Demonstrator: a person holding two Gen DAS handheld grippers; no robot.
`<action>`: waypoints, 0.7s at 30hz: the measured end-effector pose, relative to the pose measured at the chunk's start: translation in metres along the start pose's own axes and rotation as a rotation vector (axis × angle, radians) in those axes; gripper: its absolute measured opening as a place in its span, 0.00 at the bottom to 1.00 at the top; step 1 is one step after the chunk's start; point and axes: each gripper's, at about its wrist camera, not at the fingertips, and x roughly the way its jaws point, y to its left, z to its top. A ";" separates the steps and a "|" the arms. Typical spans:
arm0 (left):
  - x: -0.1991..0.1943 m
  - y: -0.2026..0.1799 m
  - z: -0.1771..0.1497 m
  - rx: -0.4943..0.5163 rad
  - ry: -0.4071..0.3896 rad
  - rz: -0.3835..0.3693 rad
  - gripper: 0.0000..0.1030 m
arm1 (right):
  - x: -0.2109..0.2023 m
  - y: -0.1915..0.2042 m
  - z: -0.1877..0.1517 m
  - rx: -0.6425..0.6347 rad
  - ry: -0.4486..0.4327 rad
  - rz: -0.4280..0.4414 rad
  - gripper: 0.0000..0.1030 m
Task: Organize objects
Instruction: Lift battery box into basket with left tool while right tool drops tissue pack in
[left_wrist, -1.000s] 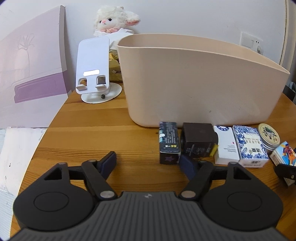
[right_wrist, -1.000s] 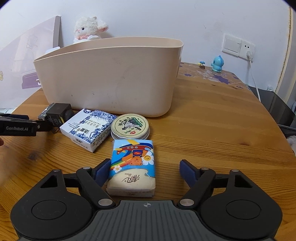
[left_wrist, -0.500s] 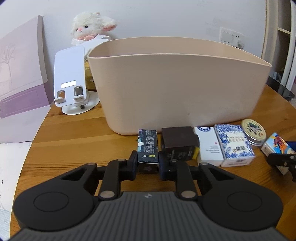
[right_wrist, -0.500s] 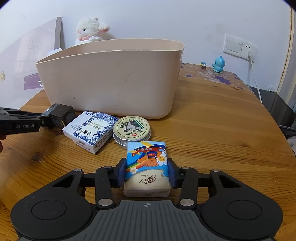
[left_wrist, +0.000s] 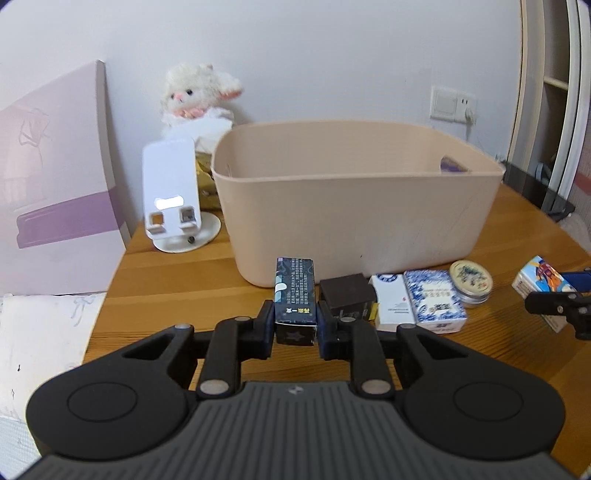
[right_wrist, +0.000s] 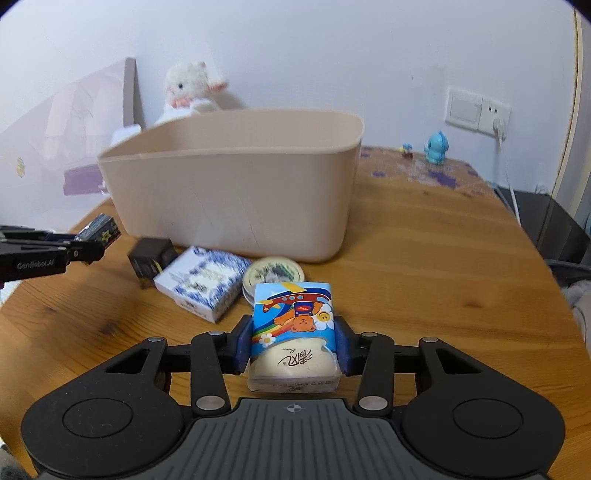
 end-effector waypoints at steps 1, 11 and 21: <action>-0.005 0.000 0.000 -0.002 -0.007 0.001 0.24 | -0.005 0.000 0.002 0.000 -0.014 0.002 0.40; -0.055 -0.014 0.024 0.050 -0.110 0.010 0.24 | -0.048 0.007 0.036 -0.029 -0.171 -0.001 0.40; -0.062 -0.021 0.068 0.052 -0.201 0.023 0.24 | -0.053 0.015 0.075 -0.045 -0.266 0.019 0.40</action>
